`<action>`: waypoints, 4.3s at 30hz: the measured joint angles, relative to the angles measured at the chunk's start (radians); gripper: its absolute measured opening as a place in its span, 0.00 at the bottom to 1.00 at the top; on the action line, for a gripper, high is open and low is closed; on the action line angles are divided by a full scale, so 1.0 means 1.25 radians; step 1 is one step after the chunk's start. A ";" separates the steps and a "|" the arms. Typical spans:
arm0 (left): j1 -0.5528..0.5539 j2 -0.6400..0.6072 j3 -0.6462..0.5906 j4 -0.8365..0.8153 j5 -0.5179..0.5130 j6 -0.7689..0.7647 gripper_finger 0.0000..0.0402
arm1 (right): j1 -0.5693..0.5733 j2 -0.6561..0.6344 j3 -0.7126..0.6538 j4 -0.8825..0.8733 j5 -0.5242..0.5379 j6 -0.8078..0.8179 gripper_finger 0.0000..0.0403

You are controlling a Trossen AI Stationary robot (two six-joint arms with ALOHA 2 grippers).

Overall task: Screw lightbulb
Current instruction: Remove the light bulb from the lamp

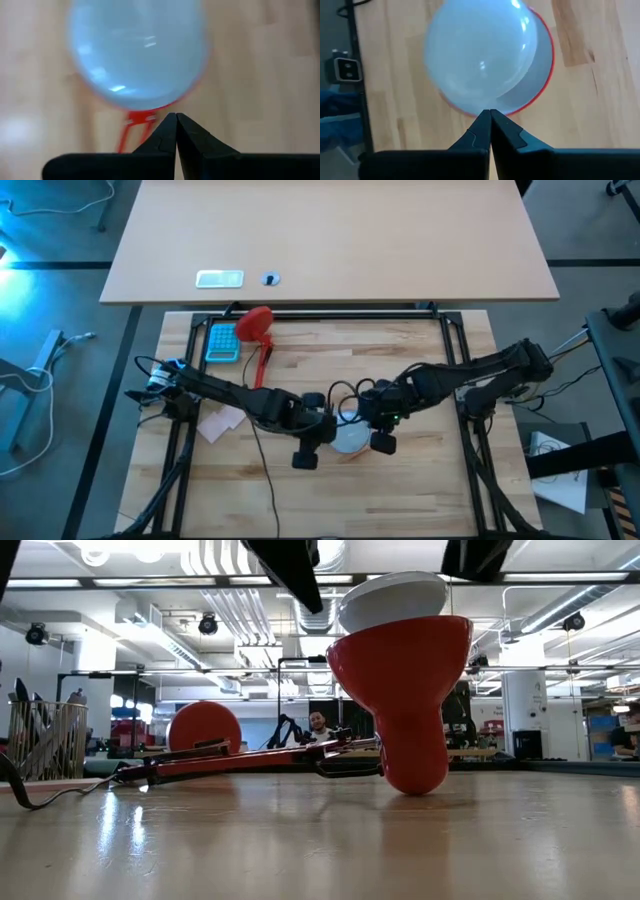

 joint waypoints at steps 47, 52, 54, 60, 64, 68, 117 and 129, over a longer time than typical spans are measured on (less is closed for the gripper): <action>0.031 -0.129 -0.311 0.382 -0.069 0.045 0.00 | 0.066 0.019 -0.075 0.094 0.143 0.095 0.00; 0.003 -0.127 -0.312 0.385 -0.062 0.041 0.00 | 0.029 0.019 -0.075 0.089 0.146 0.049 0.00; -0.010 -0.127 -0.312 0.383 -0.043 0.040 0.00 | 0.015 0.019 -0.075 0.087 0.148 0.046 0.00; -0.006 -0.129 -0.298 0.270 -0.059 0.031 0.00 | 0.019 0.005 -0.075 0.030 0.120 0.083 0.00; 0.037 -0.129 -0.305 0.268 -0.079 0.040 0.00 | 0.048 0.005 -0.075 0.036 0.098 0.122 0.00; 0.057 -0.129 -0.308 0.345 -0.079 0.055 0.00 | 0.079 0.012 -0.074 0.075 0.095 0.149 0.00; 0.000 -0.149 -0.306 0.315 -0.017 -0.160 0.00 | 0.032 0.008 -0.034 0.059 0.060 0.177 0.00; 0.044 -0.126 -0.308 0.373 0.011 -0.156 0.00 | 0.079 0.049 -0.042 0.111 0.060 0.257 0.00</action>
